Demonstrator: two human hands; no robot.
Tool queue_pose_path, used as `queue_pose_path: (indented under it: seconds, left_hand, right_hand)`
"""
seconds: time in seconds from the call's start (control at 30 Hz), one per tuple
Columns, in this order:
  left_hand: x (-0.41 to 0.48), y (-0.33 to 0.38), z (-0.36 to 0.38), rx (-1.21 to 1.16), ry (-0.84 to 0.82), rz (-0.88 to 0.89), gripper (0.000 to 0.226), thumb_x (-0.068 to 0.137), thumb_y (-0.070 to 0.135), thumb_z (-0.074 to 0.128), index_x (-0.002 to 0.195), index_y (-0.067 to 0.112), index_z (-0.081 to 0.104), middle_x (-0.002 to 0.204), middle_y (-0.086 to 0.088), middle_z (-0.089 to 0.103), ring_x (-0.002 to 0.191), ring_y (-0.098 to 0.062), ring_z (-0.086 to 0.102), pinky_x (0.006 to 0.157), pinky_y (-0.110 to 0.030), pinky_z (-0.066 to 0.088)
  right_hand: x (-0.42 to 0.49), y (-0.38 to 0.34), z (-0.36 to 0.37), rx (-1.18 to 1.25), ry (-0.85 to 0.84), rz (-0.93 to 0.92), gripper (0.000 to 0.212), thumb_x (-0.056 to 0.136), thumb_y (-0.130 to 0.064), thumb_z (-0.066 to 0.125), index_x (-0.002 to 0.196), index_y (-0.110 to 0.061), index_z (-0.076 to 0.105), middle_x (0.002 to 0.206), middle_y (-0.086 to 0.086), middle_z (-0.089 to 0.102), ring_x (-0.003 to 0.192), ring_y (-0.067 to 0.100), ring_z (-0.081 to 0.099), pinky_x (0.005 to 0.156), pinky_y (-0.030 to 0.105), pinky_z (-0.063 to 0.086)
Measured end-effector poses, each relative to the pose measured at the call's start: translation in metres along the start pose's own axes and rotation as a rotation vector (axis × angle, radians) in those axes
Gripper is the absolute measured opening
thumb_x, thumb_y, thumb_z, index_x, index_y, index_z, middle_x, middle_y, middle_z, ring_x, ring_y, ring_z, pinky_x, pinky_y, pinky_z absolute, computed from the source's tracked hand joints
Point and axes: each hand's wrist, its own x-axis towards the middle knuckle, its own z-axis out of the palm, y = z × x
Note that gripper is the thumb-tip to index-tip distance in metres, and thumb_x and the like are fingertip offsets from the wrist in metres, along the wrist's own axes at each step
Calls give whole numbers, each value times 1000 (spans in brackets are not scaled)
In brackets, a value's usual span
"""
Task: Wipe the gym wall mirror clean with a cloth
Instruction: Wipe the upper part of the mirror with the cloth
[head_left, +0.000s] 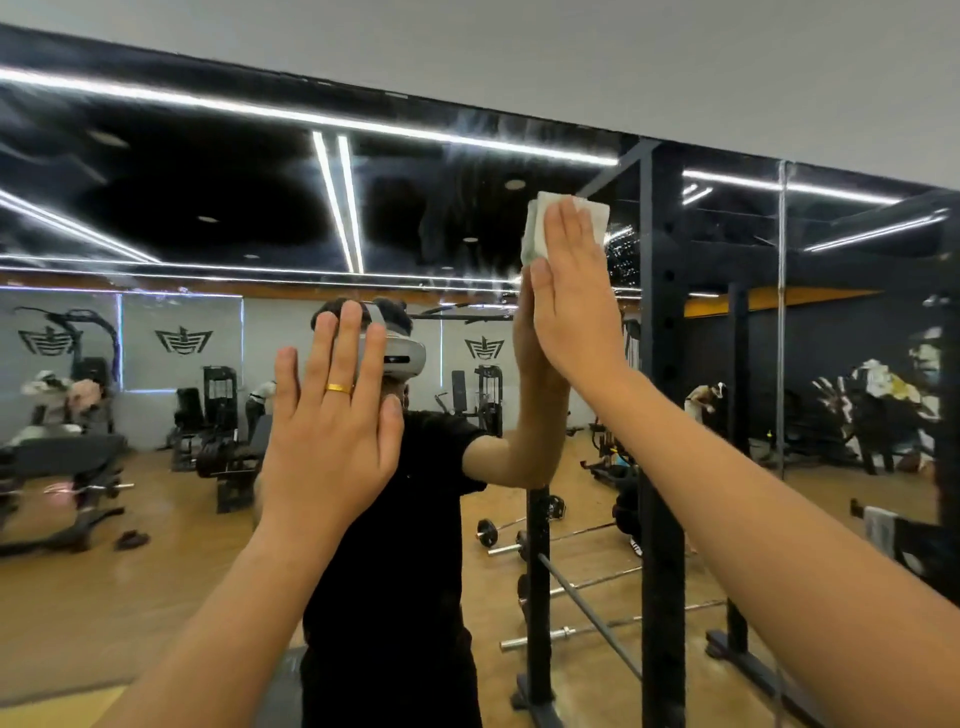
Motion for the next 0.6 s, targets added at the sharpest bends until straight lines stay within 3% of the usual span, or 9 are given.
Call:
queue_pose_path:
  seconds: [0.13, 0.27, 0.4, 0.5, 0.6]
  left_hand:
    - [-2, 1, -2, -8, -16, -5, 68, 104, 35, 31, 164, 7, 17, 173, -15, 8, 160, -30, 5, 127, -58, 11]
    - [1, 4, -4, -12, -48, -30, 68, 104, 36, 29, 165, 9, 14, 173, -12, 3, 161, -28, 2, 127, -59, 11]
    - [2, 5, -4, 0, -42, -20, 68, 103, 35, 30, 164, 7, 18, 173, -13, 6, 160, -29, 4, 128, -57, 8]
    - [1, 8, -4, 1, -20, -25, 67, 103, 35, 31, 163, 7, 23, 172, -15, 11, 160, -30, 9, 127, -57, 9]
    - [3, 10, -6, -5, -30, -36, 67, 103, 35, 33, 163, 7, 24, 172, -14, 11, 160, -28, 7, 128, -56, 8]
  right_hand:
    - [48, 14, -18, -43, -32, 20, 57, 113, -24, 28, 164, -12, 6, 173, 4, 0, 159, 17, -5, 126, 30, -7]
    - [94, 24, -34, -57, -42, 19, 56, 114, -24, 25, 164, -13, 3, 173, 4, -3, 159, 18, -7, 120, 23, -10]
    - [49, 20, -24, 15, -4, 54, 56, 113, -22, 28, 164, -10, 8, 173, 5, 3, 159, 19, -3, 125, 30, -7]
    - [-2, 29, -17, -19, -14, -38, 56, 112, -26, 29, 164, -12, 13, 173, 5, 8, 159, 18, -1, 129, 35, -2]
    - [10, 41, -27, -52, -27, -69, 54, 113, -27, 29, 163, -13, 14, 172, 4, 10, 159, 18, 0, 129, 35, 1]
